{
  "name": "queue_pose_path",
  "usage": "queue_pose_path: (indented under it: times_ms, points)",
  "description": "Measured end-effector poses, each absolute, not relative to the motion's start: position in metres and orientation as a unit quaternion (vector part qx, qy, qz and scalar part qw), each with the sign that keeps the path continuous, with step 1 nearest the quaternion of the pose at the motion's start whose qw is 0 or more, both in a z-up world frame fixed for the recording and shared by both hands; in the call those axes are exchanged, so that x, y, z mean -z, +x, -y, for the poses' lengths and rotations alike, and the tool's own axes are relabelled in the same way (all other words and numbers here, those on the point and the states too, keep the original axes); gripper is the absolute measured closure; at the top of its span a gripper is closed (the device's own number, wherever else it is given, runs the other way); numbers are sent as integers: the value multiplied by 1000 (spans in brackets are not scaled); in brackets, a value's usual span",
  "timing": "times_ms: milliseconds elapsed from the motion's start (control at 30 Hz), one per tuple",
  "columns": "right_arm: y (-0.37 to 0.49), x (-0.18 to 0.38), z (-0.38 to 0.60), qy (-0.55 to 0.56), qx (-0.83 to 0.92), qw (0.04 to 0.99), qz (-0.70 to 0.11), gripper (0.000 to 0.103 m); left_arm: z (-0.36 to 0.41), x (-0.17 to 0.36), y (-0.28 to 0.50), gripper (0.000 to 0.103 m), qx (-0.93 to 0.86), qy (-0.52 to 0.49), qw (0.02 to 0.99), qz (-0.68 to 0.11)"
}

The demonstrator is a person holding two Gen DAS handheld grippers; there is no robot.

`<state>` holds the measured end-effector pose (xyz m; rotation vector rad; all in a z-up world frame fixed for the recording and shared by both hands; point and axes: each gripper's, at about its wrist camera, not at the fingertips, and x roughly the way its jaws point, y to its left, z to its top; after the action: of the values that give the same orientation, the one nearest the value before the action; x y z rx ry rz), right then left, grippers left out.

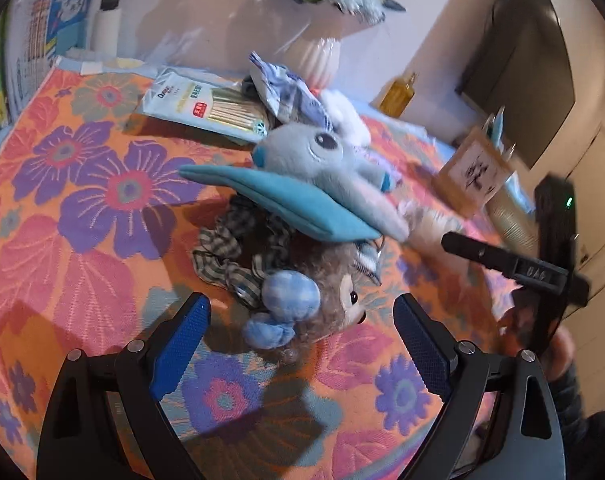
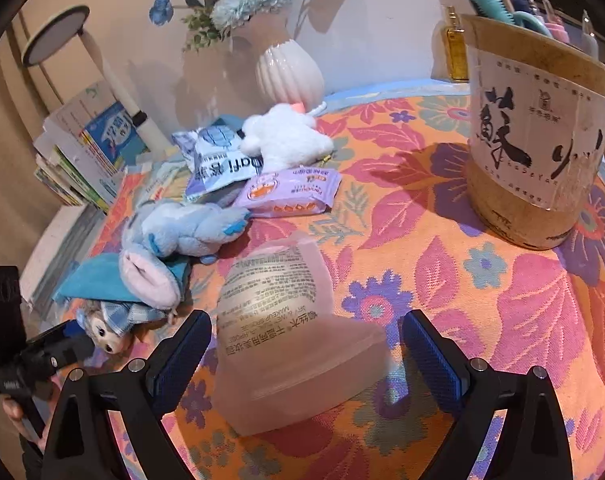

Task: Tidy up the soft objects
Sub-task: 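Grasp the brown teddy bear with the left tool while the right tool grasps the white wipes bag, then carry the teddy bear and wipes bag to the glass bowl and release both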

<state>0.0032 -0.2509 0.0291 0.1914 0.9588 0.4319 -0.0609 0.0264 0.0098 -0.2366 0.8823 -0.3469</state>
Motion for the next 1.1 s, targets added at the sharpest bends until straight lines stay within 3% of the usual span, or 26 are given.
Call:
queue_pose_path:
  times_ms: [200,267,367,467,500,633,1100]
  points:
    - [0,-28,237,53,-201,862,-463,4,-5,-11,-49,15,136,-78,890,-428]
    - [2,-28,234,47,-199,861,-465,4,4,-10,-48,47,131,-49,888,-437]
    - [7,-27,231,54,-184,863,-468,3,6,-11,-53,52,125,-40,893,-431]
    - [7,-28,224,53,-186,865,-463,9,1,-16,-61,53,138,-59,894,-422]
    - [5,-28,218,40,-184,869,-458,25,1,-18,-62,53,144,-65,893,-421]
    - [-5,-33,208,2,-180,883,-433,42,-6,-30,-69,53,203,-121,876,-420]
    - [-38,-75,261,143,-215,888,-381,44,7,-113,-96,53,263,-137,895,-332]
